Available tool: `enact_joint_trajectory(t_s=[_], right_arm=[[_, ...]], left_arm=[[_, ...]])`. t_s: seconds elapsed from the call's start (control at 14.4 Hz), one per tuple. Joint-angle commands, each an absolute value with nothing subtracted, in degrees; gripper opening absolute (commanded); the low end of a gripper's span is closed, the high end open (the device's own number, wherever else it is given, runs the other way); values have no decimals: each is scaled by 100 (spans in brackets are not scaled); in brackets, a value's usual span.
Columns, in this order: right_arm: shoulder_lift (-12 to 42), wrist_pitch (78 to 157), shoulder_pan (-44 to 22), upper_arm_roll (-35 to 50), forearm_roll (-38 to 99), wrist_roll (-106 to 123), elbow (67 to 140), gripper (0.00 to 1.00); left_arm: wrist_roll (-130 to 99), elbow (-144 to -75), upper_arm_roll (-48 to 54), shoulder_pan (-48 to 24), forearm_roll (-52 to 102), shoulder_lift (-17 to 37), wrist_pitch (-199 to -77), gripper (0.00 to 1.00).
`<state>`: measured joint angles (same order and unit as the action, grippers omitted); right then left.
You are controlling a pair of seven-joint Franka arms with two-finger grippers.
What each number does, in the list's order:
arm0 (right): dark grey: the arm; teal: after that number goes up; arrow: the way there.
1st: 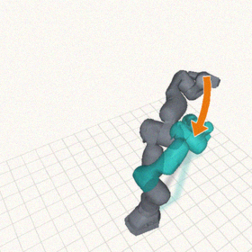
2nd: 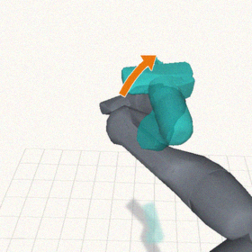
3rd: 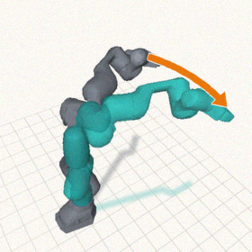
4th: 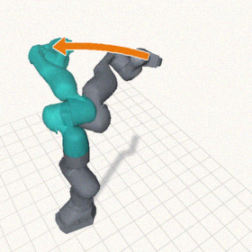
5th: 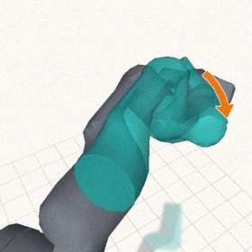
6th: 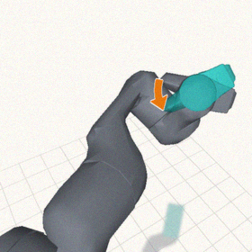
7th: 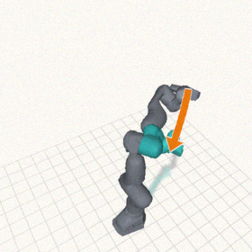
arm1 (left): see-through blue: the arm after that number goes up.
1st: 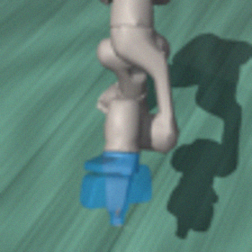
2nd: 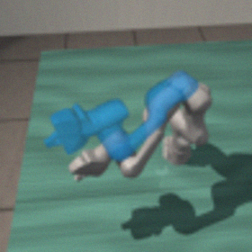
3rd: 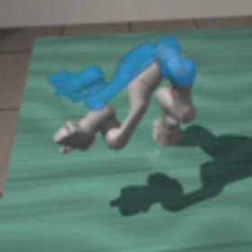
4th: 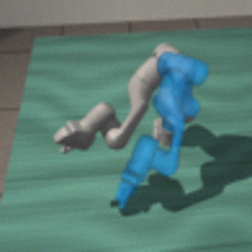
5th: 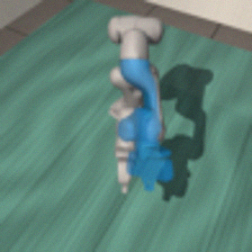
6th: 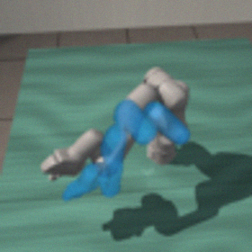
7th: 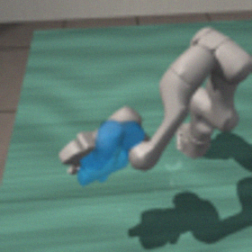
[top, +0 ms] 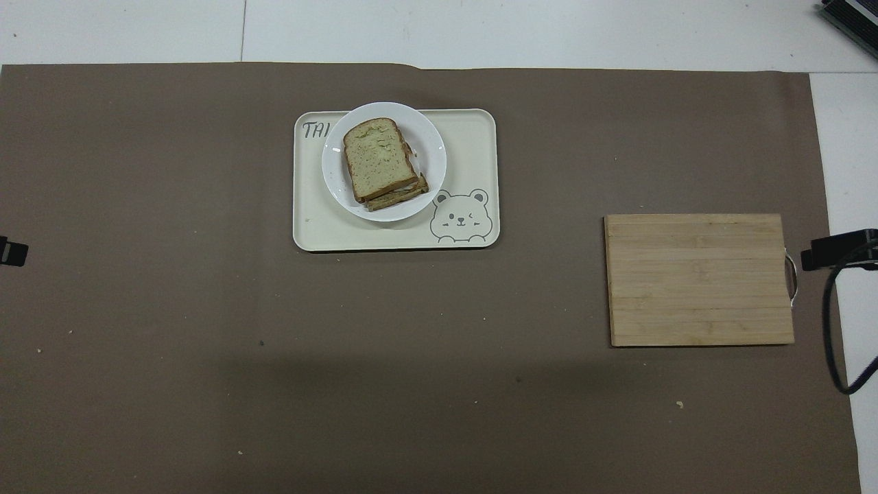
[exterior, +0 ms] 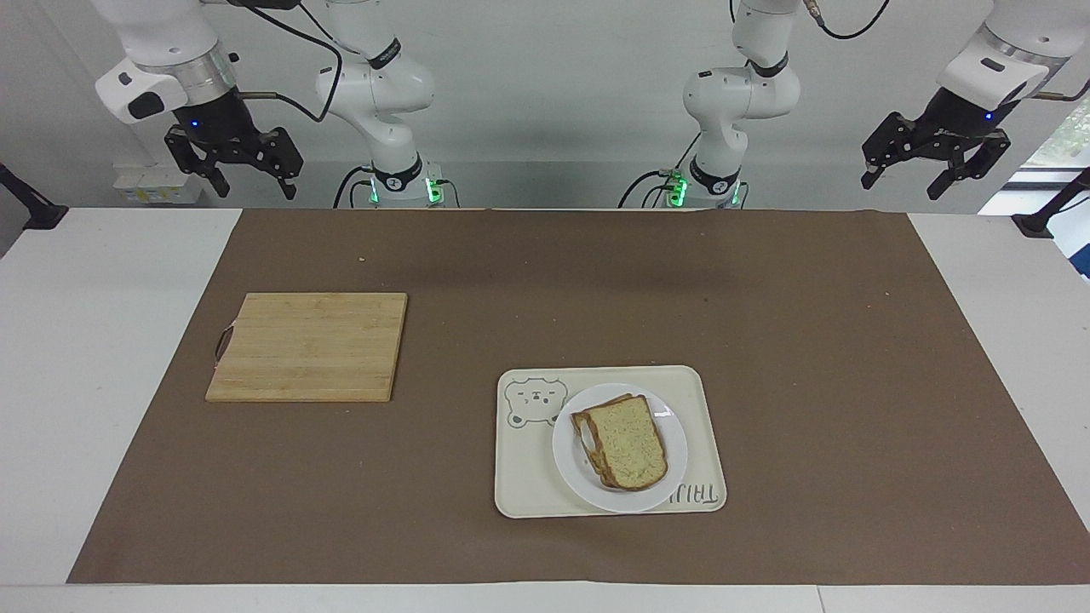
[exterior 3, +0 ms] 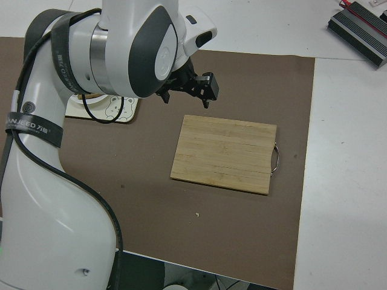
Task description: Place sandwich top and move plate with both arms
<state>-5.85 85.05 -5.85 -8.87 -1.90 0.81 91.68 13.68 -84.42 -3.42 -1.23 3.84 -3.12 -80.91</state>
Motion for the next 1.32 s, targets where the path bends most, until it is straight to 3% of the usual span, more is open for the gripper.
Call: enact_joint_trajectory(t_s=[0.0, 1.25], right_arm=[[-703, 8578, -563, -888, -79, 35, 9308, 100], [-703, 8596, -563, -888, -88, 9, 9308, 100]], left_arm=[[1274, -8508, -352, -193, 211, -369, -8051, 100], [580, -8517, -308, -211, 114, -369, -8060, 100]])
